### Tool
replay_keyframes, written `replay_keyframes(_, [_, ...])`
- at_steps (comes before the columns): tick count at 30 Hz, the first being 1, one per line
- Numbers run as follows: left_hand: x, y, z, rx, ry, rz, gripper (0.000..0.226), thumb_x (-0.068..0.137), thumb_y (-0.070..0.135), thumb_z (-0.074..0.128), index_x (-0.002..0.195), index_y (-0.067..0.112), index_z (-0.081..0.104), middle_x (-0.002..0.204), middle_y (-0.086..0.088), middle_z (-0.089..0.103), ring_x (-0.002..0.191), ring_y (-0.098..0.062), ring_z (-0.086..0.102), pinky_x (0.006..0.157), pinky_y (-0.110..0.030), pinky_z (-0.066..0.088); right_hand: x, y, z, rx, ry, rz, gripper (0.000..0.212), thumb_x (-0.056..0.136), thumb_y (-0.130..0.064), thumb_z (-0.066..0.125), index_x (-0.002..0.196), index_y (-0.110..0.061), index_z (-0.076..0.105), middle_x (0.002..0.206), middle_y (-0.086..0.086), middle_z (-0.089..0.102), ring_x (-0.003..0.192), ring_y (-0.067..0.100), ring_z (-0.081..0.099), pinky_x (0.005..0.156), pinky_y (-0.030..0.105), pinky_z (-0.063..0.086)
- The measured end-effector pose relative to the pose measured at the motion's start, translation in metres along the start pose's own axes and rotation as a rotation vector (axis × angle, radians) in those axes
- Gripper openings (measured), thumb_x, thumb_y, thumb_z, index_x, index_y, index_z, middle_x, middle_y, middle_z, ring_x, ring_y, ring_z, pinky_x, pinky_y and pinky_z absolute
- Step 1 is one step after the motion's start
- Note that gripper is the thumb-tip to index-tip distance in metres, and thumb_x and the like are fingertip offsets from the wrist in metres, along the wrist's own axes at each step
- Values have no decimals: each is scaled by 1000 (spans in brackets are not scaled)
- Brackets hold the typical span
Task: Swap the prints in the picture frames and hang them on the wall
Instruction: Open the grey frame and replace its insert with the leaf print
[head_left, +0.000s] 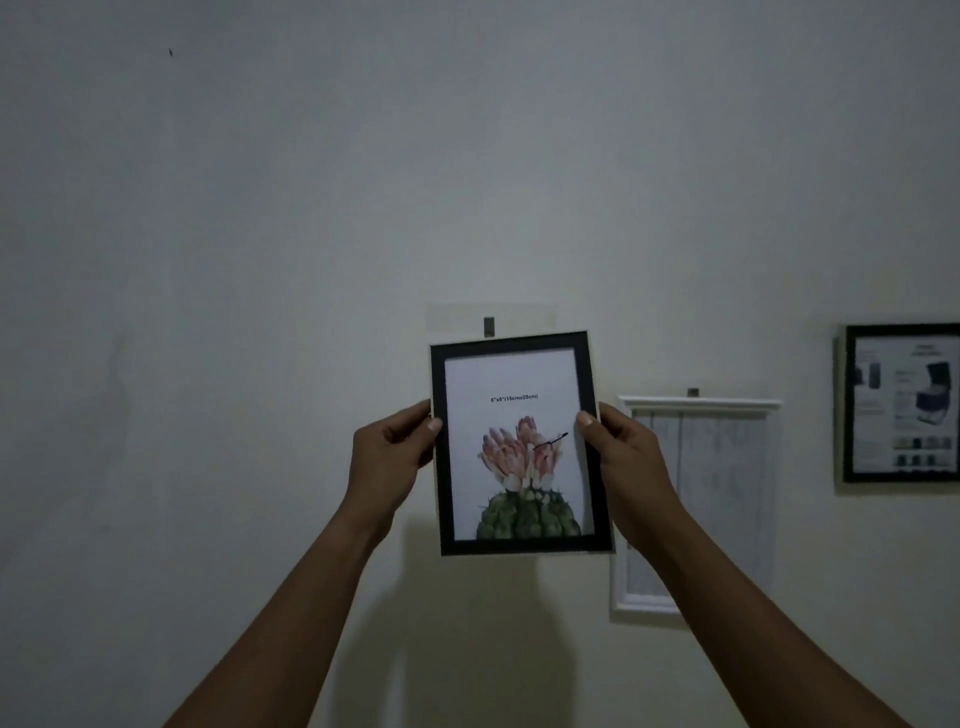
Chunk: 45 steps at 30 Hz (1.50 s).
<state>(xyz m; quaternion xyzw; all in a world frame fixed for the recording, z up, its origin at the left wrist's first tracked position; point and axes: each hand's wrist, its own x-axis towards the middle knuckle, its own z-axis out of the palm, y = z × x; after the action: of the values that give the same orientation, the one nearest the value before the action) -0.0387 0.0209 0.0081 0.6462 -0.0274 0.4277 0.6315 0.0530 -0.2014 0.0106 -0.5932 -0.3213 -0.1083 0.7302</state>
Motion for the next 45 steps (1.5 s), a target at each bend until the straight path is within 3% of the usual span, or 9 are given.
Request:
replay_keyframes(3, [50,-2,-2,-29,11,35,35,93,8,65,128,9,64,110,4,72,97,-3,69,76,-14,56,41,5,24,8,45,-20,23,105,-20,52,113,-10,71,102,10,77,96,34,73,80,42,59])
replay_keyframes(5, [82,-4,-2,-39,10,45,35,93,8,66,128,8,64,112,2,71,98,-2,67,74,-12,55,66,8,37,15,78,-23,22,105,-20,53,109,-12,72,100,9,77,94,34,73,83,45,60])
replay_keyframes(12, [143,-22,-2,-54,-1,71,37,93,11,68,129,9,64,122,-2,69,110,-11,66,87,-20,54,114,21,59,28,136,-50,19,104,-19,53,103,-19,73,99,5,78,91,25,74,82,40,61])
replay_keyframes(15, [148,-26,0,-72,-1,73,36,92,10,68,128,9,65,119,-1,70,106,-6,67,85,-18,55,118,29,59,53,146,-44,20,104,-19,53,104,-20,73,99,3,78,91,22,74,77,33,61])
replay_keyframes(19, [150,-29,6,-96,-3,66,35,92,9,68,127,8,65,111,3,71,97,2,67,83,-15,55,121,32,57,63,146,-54,21,105,-18,53,101,-23,73,98,0,78,91,20,74,82,35,61])
replay_keyframes(28, [155,-31,6,-104,15,64,36,92,9,68,128,7,65,118,-3,71,103,-5,67,85,-17,55,127,35,58,70,125,-54,22,105,-19,52,98,-24,73,97,-1,78,93,20,73,90,41,59])
replay_keyframes(35, [151,-38,3,-94,9,52,35,92,8,67,127,7,64,106,6,71,93,4,67,80,-13,55,123,46,59,92,121,-33,23,105,-18,52,98,-26,72,98,-3,78,97,20,73,90,38,58])
replay_keyframes(45, [147,-47,2,-101,8,29,35,92,9,68,127,9,65,109,5,71,100,-1,67,89,-19,55,121,57,55,82,122,-22,21,105,-20,52,106,-23,72,105,1,77,100,22,73,94,43,58])
